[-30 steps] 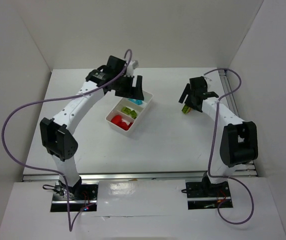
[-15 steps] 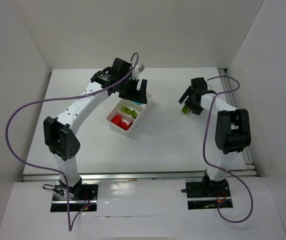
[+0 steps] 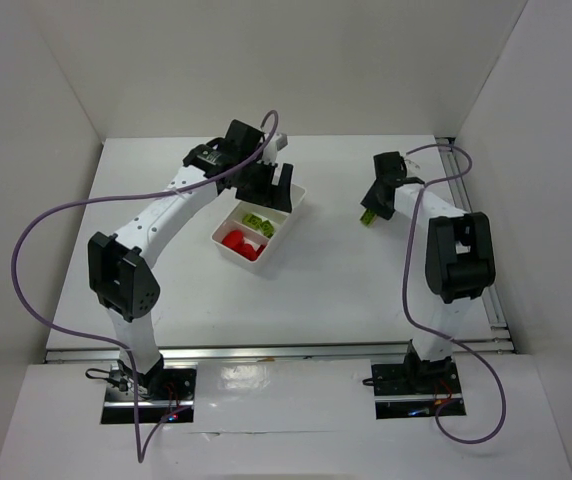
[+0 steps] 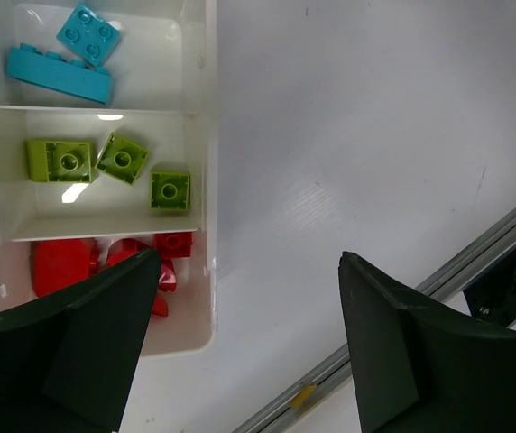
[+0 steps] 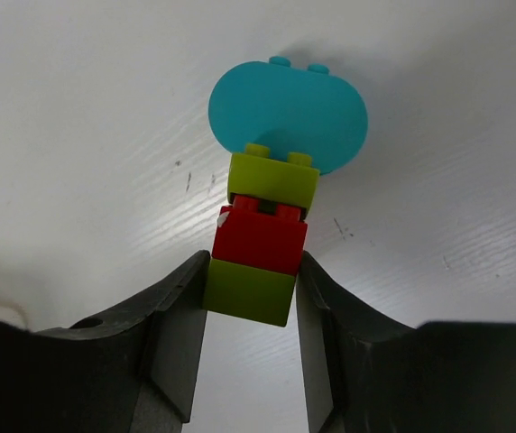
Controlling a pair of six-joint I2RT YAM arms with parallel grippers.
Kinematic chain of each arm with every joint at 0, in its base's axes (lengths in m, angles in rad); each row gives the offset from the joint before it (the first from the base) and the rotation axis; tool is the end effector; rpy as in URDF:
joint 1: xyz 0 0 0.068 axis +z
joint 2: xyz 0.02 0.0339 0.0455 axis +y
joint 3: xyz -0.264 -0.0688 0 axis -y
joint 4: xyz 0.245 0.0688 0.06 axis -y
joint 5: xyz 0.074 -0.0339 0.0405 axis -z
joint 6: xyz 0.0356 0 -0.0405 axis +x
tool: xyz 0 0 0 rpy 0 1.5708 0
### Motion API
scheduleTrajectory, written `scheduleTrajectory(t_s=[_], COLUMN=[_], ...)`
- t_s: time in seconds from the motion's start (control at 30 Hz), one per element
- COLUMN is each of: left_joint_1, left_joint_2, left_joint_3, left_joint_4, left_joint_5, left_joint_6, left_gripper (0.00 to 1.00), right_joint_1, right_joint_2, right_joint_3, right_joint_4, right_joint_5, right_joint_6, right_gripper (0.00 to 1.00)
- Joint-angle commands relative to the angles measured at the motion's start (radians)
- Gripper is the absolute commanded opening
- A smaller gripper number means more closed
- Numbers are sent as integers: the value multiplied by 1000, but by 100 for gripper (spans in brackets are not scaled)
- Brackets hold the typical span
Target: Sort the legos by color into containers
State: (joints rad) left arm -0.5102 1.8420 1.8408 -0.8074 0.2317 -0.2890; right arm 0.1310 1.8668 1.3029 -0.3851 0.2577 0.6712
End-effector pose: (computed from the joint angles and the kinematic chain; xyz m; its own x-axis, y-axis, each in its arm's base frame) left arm 0.3545 -0.2078 0.3490 -0.7799 0.1186 -0.6145 0.4083 0.8406 -0.3560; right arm 0.3971 0.0432 0.1976 -0.6181 0.5252 -0.5850 0.5175 0.8319 0.2001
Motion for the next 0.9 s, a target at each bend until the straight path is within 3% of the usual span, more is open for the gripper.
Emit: scheduleTrajectory(t_s=[0.0, 0.13, 0.17, 0.3, 0.37, 0.43, 0.57, 0.67, 0.87], left_joint_1=[2, 36, 53, 134, 180, 222, 231, 231, 181], left_joint_2=[-47, -7, -7, -7, -18, -18, 40, 74, 138], left_joint_3=[2, 61, 70, 106, 106, 106, 106, 106, 106], left_joint_4=[19, -27, -27, -16, 5, 39, 85, 137, 128], left_joint_5=[-9, -8, 18, 231, 369, 514, 667, 725, 704], left_joint_6=[57, 94, 103, 113, 94, 38, -97, -195, -243], left_gripper=[90, 90, 90, 90, 90, 90, 92, 96, 96], right_joint_1=[4, 4, 4, 4, 4, 15, 52, 91, 133], right_joint_2=[-82, -234, -292, -386, -420, -439, -451, -439, -439], right_joint_3=[-17, -117, -143, -143, -134, -134, -87, -54, -27], right_joint_4=[63, 189, 213, 181, 172, 140, 66, 9, -11], right_joint_5=[-108, -453, -598, -916, -994, -1025, -1005, -982, -916], right_joint_6=[-101, -282, -321, -435, -447, -473, -524, -547, -565], right_gripper=[23, 20, 20, 22, 22, 20, 15, 15, 15])
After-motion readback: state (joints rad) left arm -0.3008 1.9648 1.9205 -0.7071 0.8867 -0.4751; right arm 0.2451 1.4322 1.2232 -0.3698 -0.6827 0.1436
